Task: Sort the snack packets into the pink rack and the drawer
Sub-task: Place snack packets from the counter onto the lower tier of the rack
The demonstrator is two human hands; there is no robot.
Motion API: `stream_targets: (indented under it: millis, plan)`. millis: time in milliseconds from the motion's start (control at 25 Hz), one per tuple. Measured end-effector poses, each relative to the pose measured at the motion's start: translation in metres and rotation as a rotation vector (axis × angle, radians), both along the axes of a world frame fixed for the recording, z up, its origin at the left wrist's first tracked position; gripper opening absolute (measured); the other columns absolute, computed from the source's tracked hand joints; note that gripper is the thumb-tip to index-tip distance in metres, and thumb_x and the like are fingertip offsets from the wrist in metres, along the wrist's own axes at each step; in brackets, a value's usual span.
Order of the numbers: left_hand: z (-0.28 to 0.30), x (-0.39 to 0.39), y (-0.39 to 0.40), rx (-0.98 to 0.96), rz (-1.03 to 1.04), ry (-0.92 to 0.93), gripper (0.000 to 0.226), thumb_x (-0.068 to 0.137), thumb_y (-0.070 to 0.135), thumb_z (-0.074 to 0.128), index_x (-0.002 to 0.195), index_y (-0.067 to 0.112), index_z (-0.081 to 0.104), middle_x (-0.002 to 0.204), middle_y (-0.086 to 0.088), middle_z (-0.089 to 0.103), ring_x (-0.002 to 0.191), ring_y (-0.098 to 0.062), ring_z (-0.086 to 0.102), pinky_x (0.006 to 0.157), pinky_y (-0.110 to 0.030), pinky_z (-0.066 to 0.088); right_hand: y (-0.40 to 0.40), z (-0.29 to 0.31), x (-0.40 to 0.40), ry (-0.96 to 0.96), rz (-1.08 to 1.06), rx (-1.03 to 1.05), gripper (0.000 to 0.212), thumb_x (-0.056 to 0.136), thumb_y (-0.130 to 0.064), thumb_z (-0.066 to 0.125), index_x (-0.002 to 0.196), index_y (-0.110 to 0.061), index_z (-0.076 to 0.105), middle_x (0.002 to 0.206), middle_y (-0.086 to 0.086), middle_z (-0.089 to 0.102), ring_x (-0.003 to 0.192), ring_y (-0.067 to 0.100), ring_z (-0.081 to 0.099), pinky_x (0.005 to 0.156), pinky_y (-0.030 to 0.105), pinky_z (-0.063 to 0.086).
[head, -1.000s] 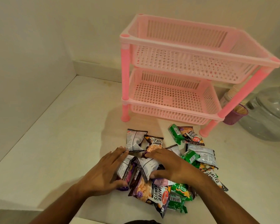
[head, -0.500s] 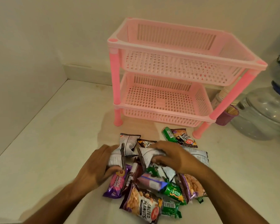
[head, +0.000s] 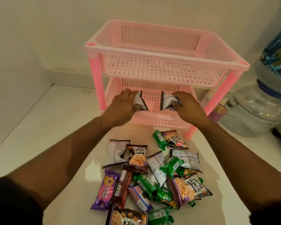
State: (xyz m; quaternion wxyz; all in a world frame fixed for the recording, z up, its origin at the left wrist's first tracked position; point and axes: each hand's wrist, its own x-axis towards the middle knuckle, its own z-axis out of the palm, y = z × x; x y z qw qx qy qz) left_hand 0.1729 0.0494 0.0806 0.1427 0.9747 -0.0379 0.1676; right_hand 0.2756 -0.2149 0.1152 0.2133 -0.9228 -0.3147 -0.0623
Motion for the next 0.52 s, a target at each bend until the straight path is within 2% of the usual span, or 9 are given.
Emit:
stream_targets:
  millis: [80, 320, 440, 520]
  plan:
    - [0.003, 0.031, 0.007, 0.018, 0.043, 0.081, 0.056, 0.099, 0.039, 0.050, 0.147, 0.014, 0.036, 0.134, -0.010, 0.044, 0.120, -0.031, 0.044, 0.098, -0.047, 0.038, -0.001, -0.004, 0.021, -0.026, -0.071, -0.080, 0.031, 0.093, -0.011, 0.057, 0.123, -0.010, 0.061, 0.120, 0.015, 0.063, 0.110, 0.038, 0.053, 0.087, 0.045, 0.047]
    - [0.000, 0.083, 0.022, 0.035, 0.157, 0.505, 0.053, 0.095, 0.033, 0.062, 0.142, 0.018, 0.044, 0.136, -0.010, 0.044, 0.123, -0.034, 0.047, 0.103, -0.050, 0.040, 0.001, -0.027, 0.058, 0.070, -0.110, -0.425, 0.027, 0.089, -0.019, 0.059, 0.115, -0.016, 0.066, 0.120, 0.011, 0.064, 0.111, 0.036, 0.054, 0.086, 0.042, 0.049]
    - [-0.005, 0.086, 0.027, -0.037, 0.134, 0.603, 0.051, 0.091, 0.031, 0.070, 0.137, 0.017, 0.053, 0.139, -0.010, 0.048, 0.125, -0.032, 0.048, 0.105, -0.042, 0.042, 0.002, -0.036, 0.065, 0.106, -0.140, -0.490, 0.033, 0.089, -0.022, 0.062, 0.122, -0.023, 0.067, 0.122, 0.012, 0.056, 0.115, 0.036, 0.048, 0.090, 0.043, 0.047]
    - [-0.007, 0.087, 0.028, -0.024, 0.136, 0.623, 0.055, 0.092, 0.026, 0.070, 0.142, 0.014, 0.051, 0.148, -0.009, 0.046, 0.132, -0.031, 0.046, 0.106, -0.035, 0.040, 0.003, -0.040, 0.069, 0.107, -0.153, -0.511, 0.035, 0.087, -0.021, 0.063, 0.122, -0.024, 0.067, 0.121, 0.013, 0.051, 0.114, 0.036, 0.046, 0.090, 0.044, 0.046]
